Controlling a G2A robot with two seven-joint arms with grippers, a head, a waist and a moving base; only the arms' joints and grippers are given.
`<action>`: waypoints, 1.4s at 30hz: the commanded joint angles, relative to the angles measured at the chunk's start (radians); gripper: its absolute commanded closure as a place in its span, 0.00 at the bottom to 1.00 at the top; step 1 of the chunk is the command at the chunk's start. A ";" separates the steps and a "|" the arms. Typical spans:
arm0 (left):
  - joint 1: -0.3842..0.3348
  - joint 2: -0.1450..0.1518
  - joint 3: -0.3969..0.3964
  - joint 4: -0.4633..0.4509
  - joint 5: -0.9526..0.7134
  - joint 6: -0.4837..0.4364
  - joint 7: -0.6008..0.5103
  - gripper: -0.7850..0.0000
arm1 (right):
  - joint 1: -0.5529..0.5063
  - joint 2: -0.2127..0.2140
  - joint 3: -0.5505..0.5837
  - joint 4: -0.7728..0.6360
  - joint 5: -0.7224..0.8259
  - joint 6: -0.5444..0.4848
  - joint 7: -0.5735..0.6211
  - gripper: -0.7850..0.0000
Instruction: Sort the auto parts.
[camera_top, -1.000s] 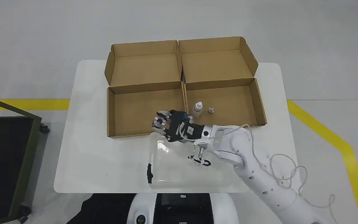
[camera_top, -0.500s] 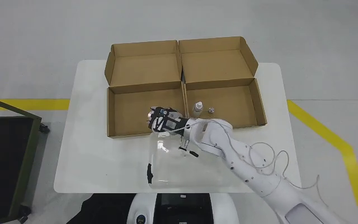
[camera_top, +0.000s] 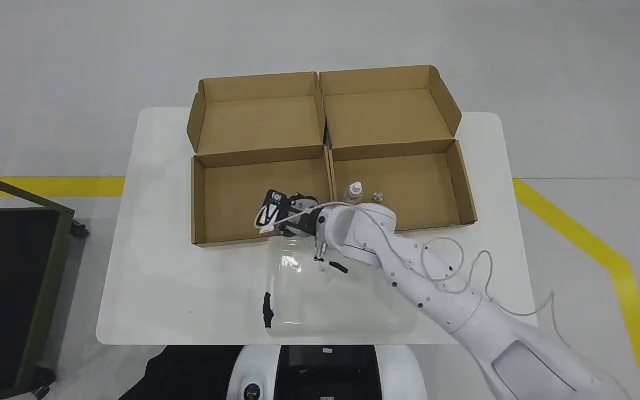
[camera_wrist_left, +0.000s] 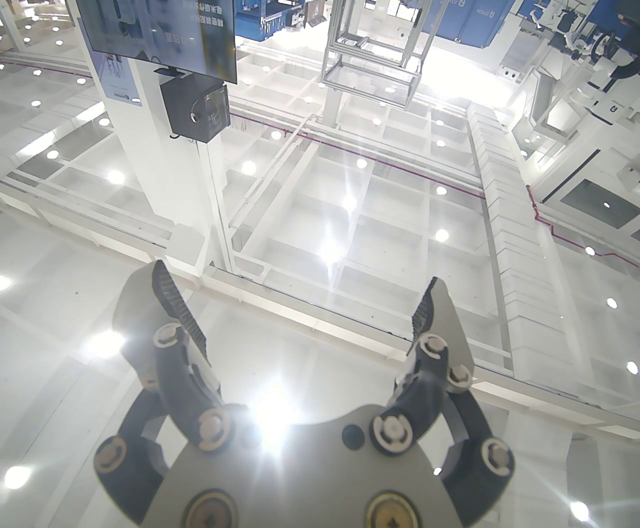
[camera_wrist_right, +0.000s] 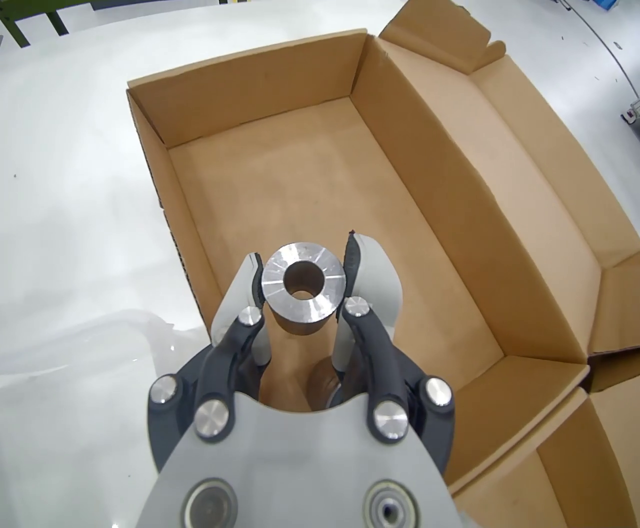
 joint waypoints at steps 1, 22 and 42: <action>0.000 0.000 0.000 0.000 0.000 0.000 0.000 0.00 | 0.006 -0.006 -0.005 0.014 0.001 -0.006 0.011 1.00; 0.000 0.000 0.000 0.000 0.000 0.000 0.000 0.00 | 0.066 -0.071 -0.022 0.154 0.026 -0.038 0.033 0.62; 0.000 0.000 0.000 0.000 0.000 0.000 0.000 0.00 | -0.121 0.006 0.230 -0.232 0.010 -0.118 0.024 0.00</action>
